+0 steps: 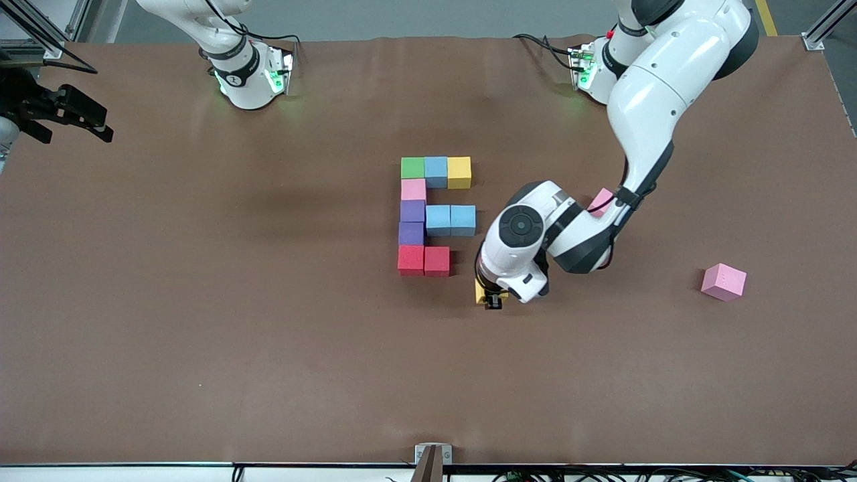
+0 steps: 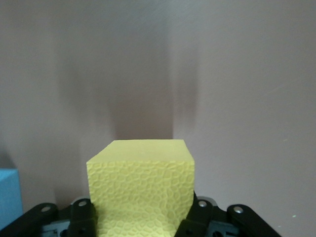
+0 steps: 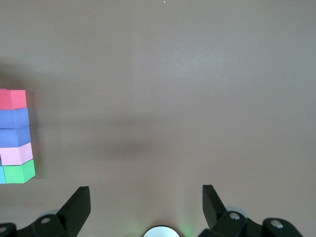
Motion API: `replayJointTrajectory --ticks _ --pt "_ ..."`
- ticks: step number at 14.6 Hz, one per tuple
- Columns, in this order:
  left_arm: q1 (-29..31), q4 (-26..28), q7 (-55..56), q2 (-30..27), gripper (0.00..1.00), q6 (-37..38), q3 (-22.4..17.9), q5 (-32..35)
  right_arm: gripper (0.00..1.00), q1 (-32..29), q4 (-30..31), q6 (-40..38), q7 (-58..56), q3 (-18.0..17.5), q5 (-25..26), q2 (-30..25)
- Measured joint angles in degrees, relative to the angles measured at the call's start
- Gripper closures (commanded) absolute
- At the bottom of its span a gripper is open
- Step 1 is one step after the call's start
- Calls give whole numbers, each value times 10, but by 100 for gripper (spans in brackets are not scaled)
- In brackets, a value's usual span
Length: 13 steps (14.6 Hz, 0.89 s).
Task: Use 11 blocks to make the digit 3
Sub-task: 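Carry the yellow block to the red block with the left gripper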
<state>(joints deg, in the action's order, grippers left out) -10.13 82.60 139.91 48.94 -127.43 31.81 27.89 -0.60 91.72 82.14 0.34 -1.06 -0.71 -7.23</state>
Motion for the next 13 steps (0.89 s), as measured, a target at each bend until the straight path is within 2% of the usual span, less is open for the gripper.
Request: replayJointTrajectory --ticks 9,13 --pt "-52 0 43 18 92 -1 -6 0 0 0 0 -2 0 0 0 0" --pt "-91 0 43 23 93 -1 -50 0 0 0 0 -2 0 0 0 0"
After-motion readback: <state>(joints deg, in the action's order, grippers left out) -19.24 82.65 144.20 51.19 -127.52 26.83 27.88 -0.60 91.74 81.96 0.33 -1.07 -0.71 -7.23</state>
